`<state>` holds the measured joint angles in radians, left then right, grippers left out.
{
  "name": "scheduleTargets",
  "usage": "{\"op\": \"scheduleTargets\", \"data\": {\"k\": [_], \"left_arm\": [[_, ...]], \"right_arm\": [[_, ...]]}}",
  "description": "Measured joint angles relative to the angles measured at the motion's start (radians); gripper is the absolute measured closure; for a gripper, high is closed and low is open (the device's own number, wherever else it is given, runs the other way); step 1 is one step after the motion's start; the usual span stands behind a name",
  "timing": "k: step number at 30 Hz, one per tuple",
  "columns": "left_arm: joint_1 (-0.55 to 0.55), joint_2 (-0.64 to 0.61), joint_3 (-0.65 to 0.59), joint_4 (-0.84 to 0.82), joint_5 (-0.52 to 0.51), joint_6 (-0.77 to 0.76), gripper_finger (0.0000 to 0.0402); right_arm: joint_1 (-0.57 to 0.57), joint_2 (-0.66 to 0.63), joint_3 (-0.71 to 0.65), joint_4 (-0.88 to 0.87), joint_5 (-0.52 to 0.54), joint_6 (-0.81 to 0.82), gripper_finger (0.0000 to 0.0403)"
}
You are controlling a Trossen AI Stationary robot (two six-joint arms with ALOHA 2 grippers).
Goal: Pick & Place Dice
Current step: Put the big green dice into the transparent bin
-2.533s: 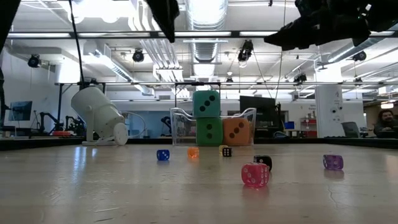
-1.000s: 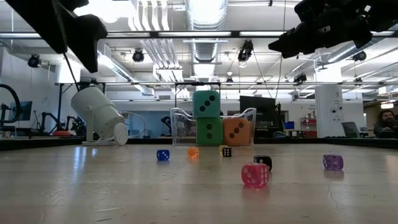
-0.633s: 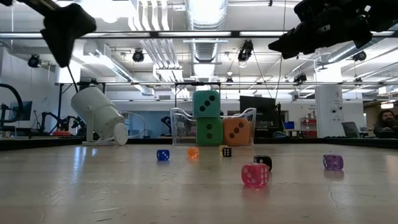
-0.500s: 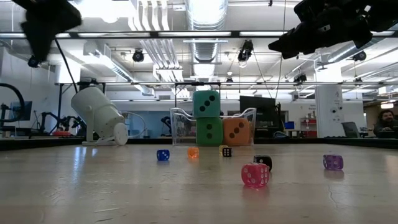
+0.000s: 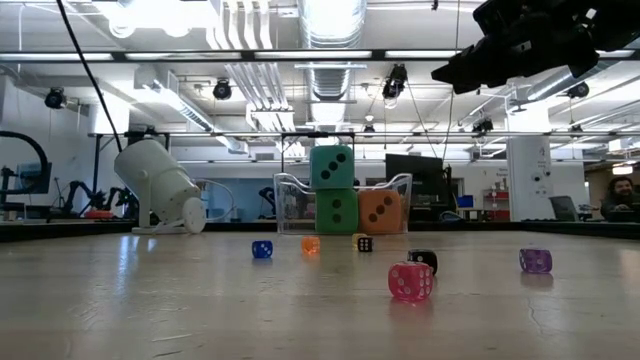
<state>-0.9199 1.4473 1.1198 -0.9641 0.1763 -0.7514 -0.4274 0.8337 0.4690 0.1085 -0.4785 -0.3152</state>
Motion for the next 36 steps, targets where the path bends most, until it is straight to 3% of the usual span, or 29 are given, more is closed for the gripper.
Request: {"op": "scheduleTargets", "data": {"k": [3,12,16,30,36], "left_arm": [[-0.030,0.001,0.000,0.004,0.052,-0.089,0.0002],[-0.075,0.009,-0.022,0.064,0.019,-0.193,0.0002],[-0.103,0.057,-0.028,0.060,-0.048,-0.195,0.0002],[-0.143,0.124,-0.011,-0.045,-0.073,-0.211,0.0002],[-0.147,0.127,0.054,-0.142,-0.065,-0.218,0.0002]], "right_arm": [[0.000,0.000,0.000,0.000,0.002,-0.005,0.0394],[0.000,0.000,0.000,0.000,0.006,-0.005,0.0394],[0.000,0.000,0.000,0.000,0.006,-0.006,0.0394],[0.000,0.000,0.000,0.000,0.007,0.000,0.0394],[0.000,0.000,0.000,0.000,0.007,0.001,0.0394]]}}
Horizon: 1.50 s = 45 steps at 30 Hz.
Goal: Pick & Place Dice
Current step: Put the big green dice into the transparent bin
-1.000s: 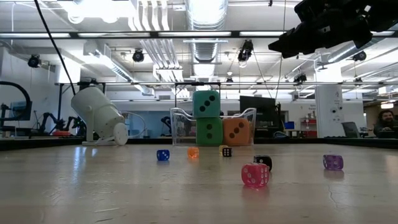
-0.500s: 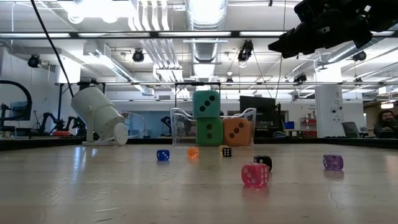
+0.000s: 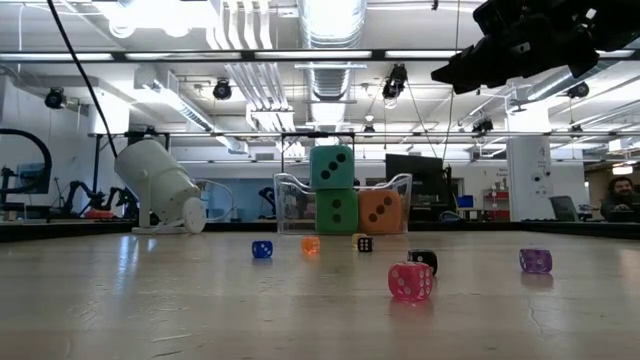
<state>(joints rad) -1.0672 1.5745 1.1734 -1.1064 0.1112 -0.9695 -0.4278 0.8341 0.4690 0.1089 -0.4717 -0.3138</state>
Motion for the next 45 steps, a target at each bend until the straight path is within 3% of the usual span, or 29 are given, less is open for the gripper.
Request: {"op": "scheduleTargets", "data": {"k": [12,20,45], "left_arm": [[0.001,0.033,0.012,0.019,-0.056,0.016,0.0002],[0.000,0.037,0.038,0.082,-0.055,-0.163,0.0002],[-0.009,0.059,0.010,0.081,-0.049,-0.187,0.0002]], "right_arm": [[0.000,0.000,-0.037,-0.001,0.000,0.000,0.0394],[0.000,0.000,-0.037,0.028,0.000,0.000,0.0394],[0.000,0.000,-0.042,0.047,0.000,-0.003,0.0394]]}}
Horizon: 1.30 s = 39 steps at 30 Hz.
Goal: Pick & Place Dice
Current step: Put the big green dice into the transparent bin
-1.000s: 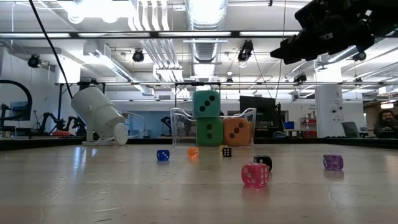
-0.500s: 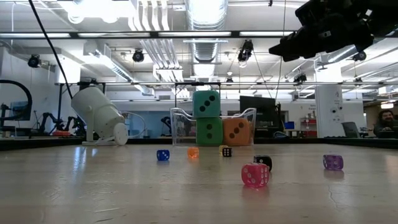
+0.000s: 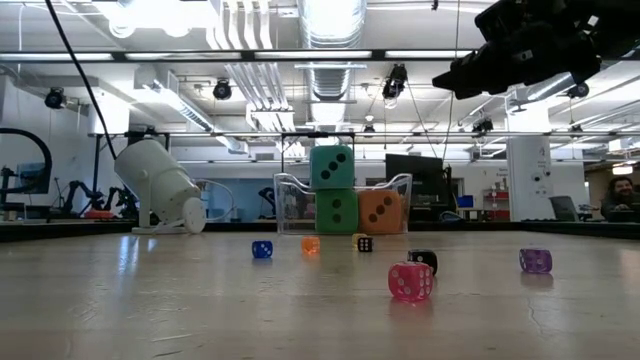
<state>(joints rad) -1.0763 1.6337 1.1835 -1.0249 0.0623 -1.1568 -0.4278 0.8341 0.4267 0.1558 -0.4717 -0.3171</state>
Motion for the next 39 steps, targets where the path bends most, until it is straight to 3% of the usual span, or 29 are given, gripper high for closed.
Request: {"op": "scheduleTargets", "data": {"k": [39], "left_arm": [[-0.006,0.078,0.003,0.015,0.015,-0.045,0.0002]], "right_arm": [[0.000,0.000,-0.001,0.008,0.000,0.001,0.0394]]}}
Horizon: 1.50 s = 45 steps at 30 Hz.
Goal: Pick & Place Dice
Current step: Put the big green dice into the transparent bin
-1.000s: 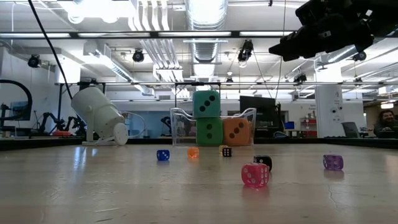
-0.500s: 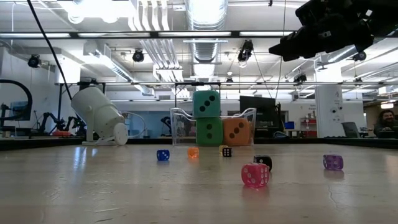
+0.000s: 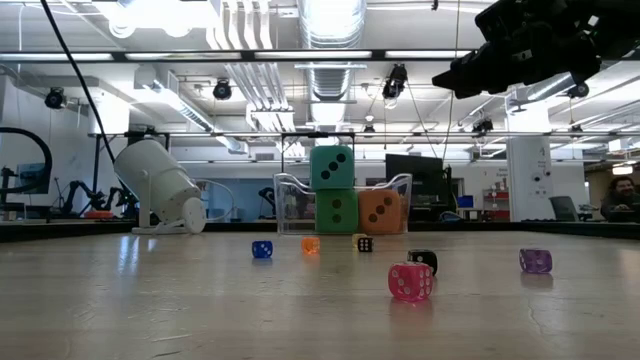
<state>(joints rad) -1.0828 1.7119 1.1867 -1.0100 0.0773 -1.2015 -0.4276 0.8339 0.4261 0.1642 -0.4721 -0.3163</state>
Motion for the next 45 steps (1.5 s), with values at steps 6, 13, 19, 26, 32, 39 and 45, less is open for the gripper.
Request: {"op": "scheduleTargets", "data": {"k": [6,13,19,26,32,39,45], "left_arm": [[0.000,0.001,-0.001,0.004,-0.006,0.000,0.0002],[0.002,0.002,-0.003,0.034,-0.078,-0.005,0.0002],[0.004,0.003,-0.003,0.042,-0.105,-0.009,0.0002],[0.005,0.004,-0.003,0.049,-0.154,-0.092,0.0002],[0.007,0.004,-0.003,0.045,-0.153,-0.053,0.0002],[0.044,0.004,-0.003,0.041,-0.149,-0.089,0.0002],[0.072,0.004,-0.005,0.027,-0.074,-0.105,0.0002]], "right_arm": [[0.000,0.000,0.000,0.001,0.000,0.000,0.0394],[0.000,0.000,0.004,0.003,0.000,0.002,0.0394],[0.000,0.000,-0.001,-0.004,0.000,0.002,0.0394],[0.000,0.000,0.000,-0.003,0.000,0.002,0.0394],[0.000,0.000,0.002,-0.003,0.000,0.002,0.0394],[0.000,0.000,-0.001,-0.003,0.000,0.002,0.0394],[0.000,0.000,0.006,-0.002,0.000,-0.001,0.0394]]}}
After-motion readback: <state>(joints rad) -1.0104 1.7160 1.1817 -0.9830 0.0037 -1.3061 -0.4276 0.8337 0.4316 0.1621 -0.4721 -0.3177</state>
